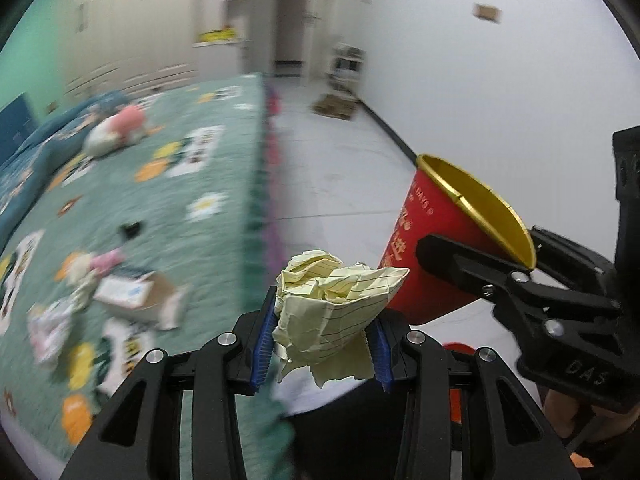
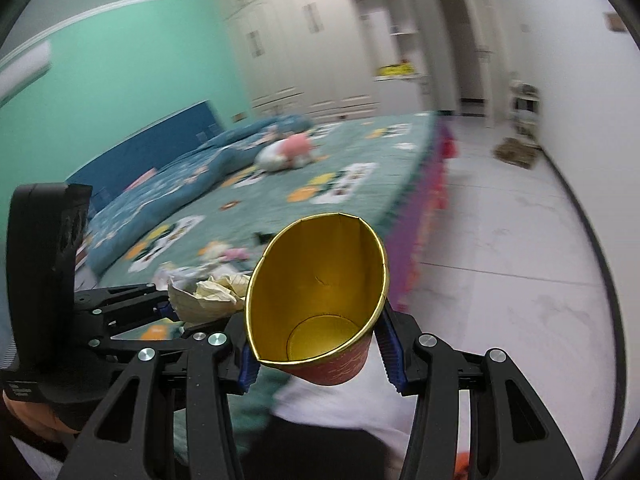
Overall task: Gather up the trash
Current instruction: 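Carry the cup and yellow paper in both tools over the orange bin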
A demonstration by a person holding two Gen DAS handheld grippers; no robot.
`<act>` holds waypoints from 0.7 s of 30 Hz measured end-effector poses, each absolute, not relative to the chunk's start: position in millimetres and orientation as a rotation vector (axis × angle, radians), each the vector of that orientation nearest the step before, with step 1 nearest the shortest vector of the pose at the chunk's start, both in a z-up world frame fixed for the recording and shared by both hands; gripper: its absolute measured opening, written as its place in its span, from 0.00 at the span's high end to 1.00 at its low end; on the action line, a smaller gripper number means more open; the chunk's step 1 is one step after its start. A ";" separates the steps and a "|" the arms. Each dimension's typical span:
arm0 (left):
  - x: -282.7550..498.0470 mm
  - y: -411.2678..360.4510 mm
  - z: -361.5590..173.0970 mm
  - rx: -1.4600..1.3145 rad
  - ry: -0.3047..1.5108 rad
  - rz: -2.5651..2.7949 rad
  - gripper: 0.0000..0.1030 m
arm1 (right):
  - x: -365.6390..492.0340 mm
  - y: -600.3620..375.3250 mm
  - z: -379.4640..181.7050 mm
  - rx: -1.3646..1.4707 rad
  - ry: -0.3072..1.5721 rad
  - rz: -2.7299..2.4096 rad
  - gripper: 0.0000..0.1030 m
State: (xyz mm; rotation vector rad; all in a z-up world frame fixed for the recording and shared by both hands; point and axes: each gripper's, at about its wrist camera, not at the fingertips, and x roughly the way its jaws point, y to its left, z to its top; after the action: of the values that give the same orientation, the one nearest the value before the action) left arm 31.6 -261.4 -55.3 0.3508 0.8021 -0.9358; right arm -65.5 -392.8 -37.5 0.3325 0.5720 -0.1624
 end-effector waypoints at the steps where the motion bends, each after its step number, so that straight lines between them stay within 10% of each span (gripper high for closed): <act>1: 23.8 -274.6 -58.2 0.372 0.803 -0.968 0.59 | -74.9 -399.6 -38.6 0.337 0.571 -0.187 0.53; 21: -93.1 -414.8 -139.0 0.702 0.916 -1.373 0.59 | -279.7 -512.8 -146.8 0.571 0.745 -0.661 0.52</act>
State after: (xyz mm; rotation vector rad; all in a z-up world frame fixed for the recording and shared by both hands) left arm -93.1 -414.8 -139.0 0.7025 0.9157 -1.3725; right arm -279.7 -512.8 -146.8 0.5715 0.7448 -0.6610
